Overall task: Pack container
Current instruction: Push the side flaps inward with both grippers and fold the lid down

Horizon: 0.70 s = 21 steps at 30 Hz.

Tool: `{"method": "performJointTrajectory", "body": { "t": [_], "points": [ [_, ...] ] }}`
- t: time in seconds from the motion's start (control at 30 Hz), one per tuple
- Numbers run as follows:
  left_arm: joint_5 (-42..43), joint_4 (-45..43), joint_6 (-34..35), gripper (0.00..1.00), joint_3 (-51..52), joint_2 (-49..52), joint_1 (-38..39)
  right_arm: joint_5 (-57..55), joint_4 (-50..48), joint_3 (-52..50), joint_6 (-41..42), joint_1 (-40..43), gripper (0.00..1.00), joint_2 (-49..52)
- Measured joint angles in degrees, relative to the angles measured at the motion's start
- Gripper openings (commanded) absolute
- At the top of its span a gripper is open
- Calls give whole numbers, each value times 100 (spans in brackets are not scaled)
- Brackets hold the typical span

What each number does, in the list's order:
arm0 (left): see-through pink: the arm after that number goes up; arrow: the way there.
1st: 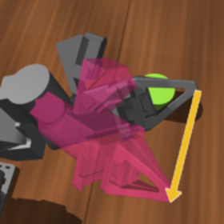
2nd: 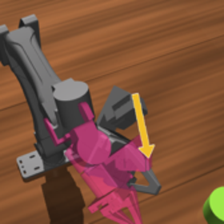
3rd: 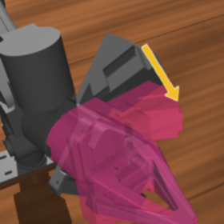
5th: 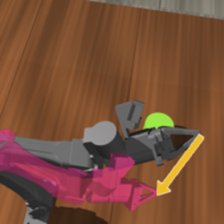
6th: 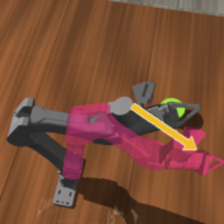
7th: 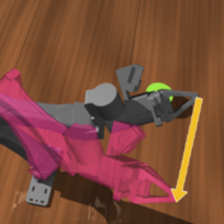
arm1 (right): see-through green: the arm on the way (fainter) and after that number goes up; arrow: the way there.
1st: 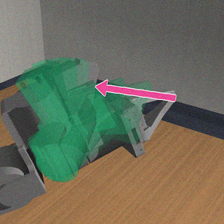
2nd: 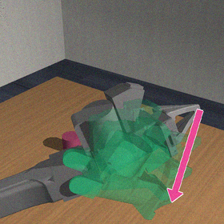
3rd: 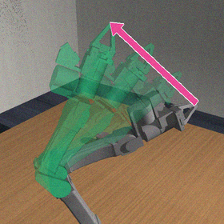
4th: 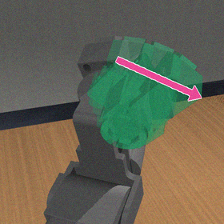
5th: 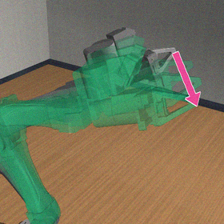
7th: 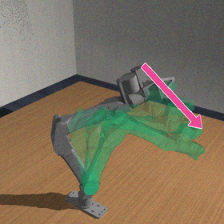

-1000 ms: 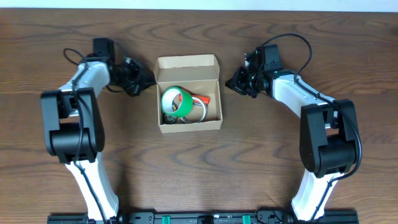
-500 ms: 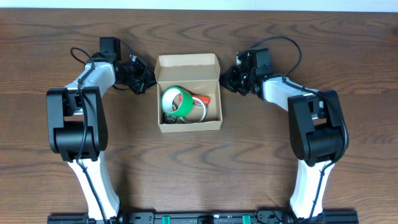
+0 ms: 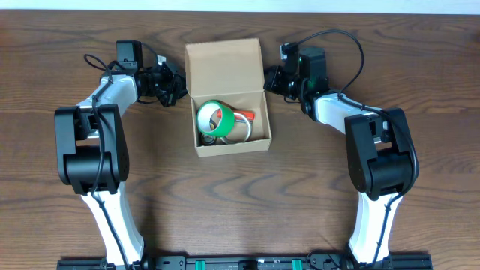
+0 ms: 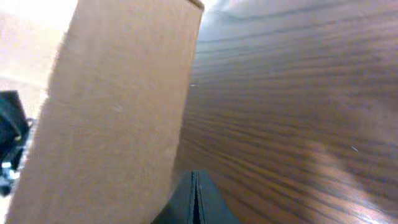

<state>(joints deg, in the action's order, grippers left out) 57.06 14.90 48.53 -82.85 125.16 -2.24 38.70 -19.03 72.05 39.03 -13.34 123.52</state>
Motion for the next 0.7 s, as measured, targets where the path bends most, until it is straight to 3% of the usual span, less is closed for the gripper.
{"method": "performJointTrajectory", "body": {
  "t": [0.2, 0.47, 0.7],
  "points": [
    [160, 354, -352, 5, -431, 13, -28, 378, -37, 0, -442, 28, 1, -4],
    [-109, 2570, -1696, 5, -1495, 15, -33, 612, 90, 0, -988, 146, 1, -391],
    [-452, 3694, -2682, 5, -2017, 15, -22, 695, 953, 4, -1534, 179, 1, -1117]
  ]
}}
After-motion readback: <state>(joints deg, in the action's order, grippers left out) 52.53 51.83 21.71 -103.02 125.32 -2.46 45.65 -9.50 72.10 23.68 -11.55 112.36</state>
